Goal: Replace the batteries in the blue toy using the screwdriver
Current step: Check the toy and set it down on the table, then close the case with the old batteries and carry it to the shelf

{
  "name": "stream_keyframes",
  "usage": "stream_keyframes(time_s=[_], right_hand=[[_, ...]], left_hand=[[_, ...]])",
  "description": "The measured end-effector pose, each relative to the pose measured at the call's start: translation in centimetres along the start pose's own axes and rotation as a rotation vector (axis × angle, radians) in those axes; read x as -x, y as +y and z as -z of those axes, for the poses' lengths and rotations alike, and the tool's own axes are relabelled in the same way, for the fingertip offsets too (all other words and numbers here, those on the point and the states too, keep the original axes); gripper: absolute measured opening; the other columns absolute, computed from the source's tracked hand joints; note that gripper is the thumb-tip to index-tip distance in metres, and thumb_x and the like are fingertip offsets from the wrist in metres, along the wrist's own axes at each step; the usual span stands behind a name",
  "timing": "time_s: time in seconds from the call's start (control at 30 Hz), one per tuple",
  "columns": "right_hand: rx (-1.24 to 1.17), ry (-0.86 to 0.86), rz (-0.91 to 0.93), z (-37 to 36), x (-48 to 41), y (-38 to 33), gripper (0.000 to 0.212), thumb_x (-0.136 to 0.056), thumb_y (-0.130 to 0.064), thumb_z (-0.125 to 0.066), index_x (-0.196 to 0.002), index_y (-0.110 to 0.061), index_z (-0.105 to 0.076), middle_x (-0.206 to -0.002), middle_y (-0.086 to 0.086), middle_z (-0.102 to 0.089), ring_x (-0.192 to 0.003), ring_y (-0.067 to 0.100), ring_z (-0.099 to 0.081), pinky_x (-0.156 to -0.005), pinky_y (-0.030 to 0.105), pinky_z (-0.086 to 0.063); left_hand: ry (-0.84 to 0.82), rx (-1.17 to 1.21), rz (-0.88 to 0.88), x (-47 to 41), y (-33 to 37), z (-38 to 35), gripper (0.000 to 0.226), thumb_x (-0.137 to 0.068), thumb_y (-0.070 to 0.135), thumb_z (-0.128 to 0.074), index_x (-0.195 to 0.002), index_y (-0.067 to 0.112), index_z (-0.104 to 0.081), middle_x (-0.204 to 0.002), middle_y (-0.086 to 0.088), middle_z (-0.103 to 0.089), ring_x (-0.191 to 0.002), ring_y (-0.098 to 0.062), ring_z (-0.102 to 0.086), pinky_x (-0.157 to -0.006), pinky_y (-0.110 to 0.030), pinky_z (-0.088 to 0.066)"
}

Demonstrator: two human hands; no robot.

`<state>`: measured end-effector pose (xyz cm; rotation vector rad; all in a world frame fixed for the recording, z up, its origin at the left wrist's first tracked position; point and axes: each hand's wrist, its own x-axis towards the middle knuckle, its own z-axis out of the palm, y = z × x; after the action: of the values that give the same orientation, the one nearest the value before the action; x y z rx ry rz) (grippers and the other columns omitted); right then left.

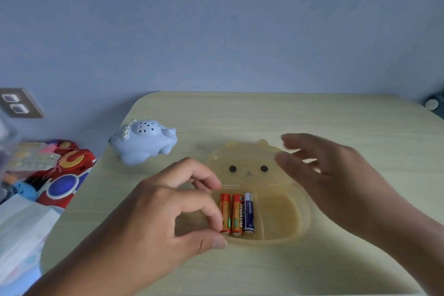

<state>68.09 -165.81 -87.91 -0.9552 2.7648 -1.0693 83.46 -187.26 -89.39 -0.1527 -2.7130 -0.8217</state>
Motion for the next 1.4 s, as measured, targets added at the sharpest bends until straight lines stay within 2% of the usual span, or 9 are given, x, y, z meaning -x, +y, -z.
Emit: stream_keyframes(time_s=[0.17, 0.4, 0.57, 0.7, 0.93, 1.07, 1.13, 1.23, 1.4], right_hand=[[-0.101, 0.049, -0.031, -0.6, -0.7, -0.4, 0.033, -0.093, -0.049, -0.055, -0.122, -0.039, -0.066, -0.093, -0.022, -0.068, -0.085, -0.007, -0.063, -0.062, 0.007, -0.044], [-0.449, 0.118, 0.127, 0.4, 1.1, 0.7, 0.02, -0.081, -0.044, -0.066, -0.095, -0.034, -0.076, -0.081, 0.001, -0.076, -0.077, 0.017, -0.072, -0.072, 0.03, -0.057], [-0.371, 0.034, 0.428, 1.4, 2.7, 1.1, 0.017, -0.083, -0.03, -0.073, -0.099, -0.027, -0.076, -0.107, -0.005, -0.075, -0.1, 0.02, -0.073, -0.085, 0.031, -0.056], [-0.196, 0.019, 0.589, 1.4, 4.0, 1.8, 0.021, -0.077, -0.02, -0.082, -0.097, -0.022, -0.077, -0.108, -0.003, -0.071, -0.098, 0.024, -0.071, -0.079, 0.035, -0.055], [-0.054, -0.012, 0.604, 0.8, 4.8, 1.9, 0.025, -0.071, -0.019, -0.087, -0.095, -0.024, -0.081, -0.107, -0.008, -0.067, -0.099, 0.02, -0.067, -0.077, 0.033, -0.052], [-0.053, -0.022, 0.601, 0.7, 4.8, 1.7, 0.028, -0.08, -0.043, -0.078, -0.104, -0.03, -0.078, -0.122, -0.008, -0.064, -0.112, 0.022, -0.065, -0.087, 0.04, -0.052], [-0.086, -0.023, 0.51, 0.4, 4.9, 1.4, 0.036, -0.079, -0.052, -0.072, -0.111, -0.036, -0.075, -0.133, -0.015, -0.061, -0.122, 0.01, -0.061, -0.099, 0.032, -0.049], [-0.183, -0.072, 0.41, 0.0, 5.2, 1.0, 0.038, -0.078, -0.056, -0.07, -0.114, -0.043, -0.072, -0.136, -0.025, -0.059, -0.119, -0.007, -0.06, -0.096, 0.007, -0.043], [-0.2, -0.151, 0.34, 0.5, 4.9, 0.5, 0.039, -0.073, -0.055, -0.076, -0.11, -0.047, -0.072, -0.134, -0.026, -0.06, -0.113, -0.008, -0.063, -0.092, 0.001, -0.04]], left_hand=[[0.036, 0.081, 0.021, 0.1, -0.3, -0.4, 0.019, -0.066, 0.058, -0.078, -0.072, 0.04, -0.075, -0.116, 0.02, -0.064, -0.107, 0.001, -0.065, -0.086, -0.011, -0.046], [0.115, 0.131, 0.028, 0.7, -0.3, -0.9, 0.021, -0.065, 0.051, -0.082, -0.076, 0.035, -0.074, -0.114, 0.017, -0.069, -0.101, -0.003, -0.072, -0.084, -0.021, -0.054], [0.182, 0.466, 0.215, 0.9, -0.8, -1.7, 0.066, -0.043, 0.036, -0.095, -0.096, 0.04, -0.056, -0.116, 0.01, -0.069, -0.096, -0.019, -0.076, -0.084, -0.043, -0.061], [0.082, 0.362, 0.155, 1.1, -0.6, -1.4, 0.095, -0.052, 0.042, -0.09, -0.134, 0.058, -0.045, -0.133, 0.028, -0.061, -0.109, -0.008, -0.07, -0.09, -0.02, -0.055], [-0.013, 0.217, 0.029, 0.8, -0.4, -0.4, 0.067, -0.067, 0.063, -0.081, -0.129, 0.047, -0.062, -0.134, 0.029, -0.06, -0.124, 0.007, -0.057, -0.097, -0.006, -0.042], [0.04, 0.266, 0.038, 0.5, -0.3, -0.7, 0.055, -0.07, 0.062, -0.078, -0.122, 0.046, -0.067, -0.126, 0.028, -0.066, -0.117, 0.005, -0.063, -0.093, -0.007, -0.046], [0.058, 0.269, 0.042, 0.5, -0.4, -0.9, 0.052, -0.07, 0.06, -0.079, -0.12, 0.046, -0.069, -0.123, 0.028, -0.067, -0.116, 0.005, -0.064, -0.092, -0.007, -0.047], [0.053, 0.294, 0.054, 0.5, -0.5, -0.9, 0.054, -0.069, 0.06, -0.079, -0.12, 0.047, -0.068, -0.124, 0.028, -0.068, -0.116, 0.005, -0.065, -0.092, -0.009, -0.049], [0.048, 0.275, 0.053, 0.5, -0.8, -1.0, 0.055, -0.066, 0.062, -0.08, -0.118, 0.048, -0.069, -0.124, 0.027, -0.068, -0.115, 0.003, -0.066, -0.094, -0.014, -0.05]])
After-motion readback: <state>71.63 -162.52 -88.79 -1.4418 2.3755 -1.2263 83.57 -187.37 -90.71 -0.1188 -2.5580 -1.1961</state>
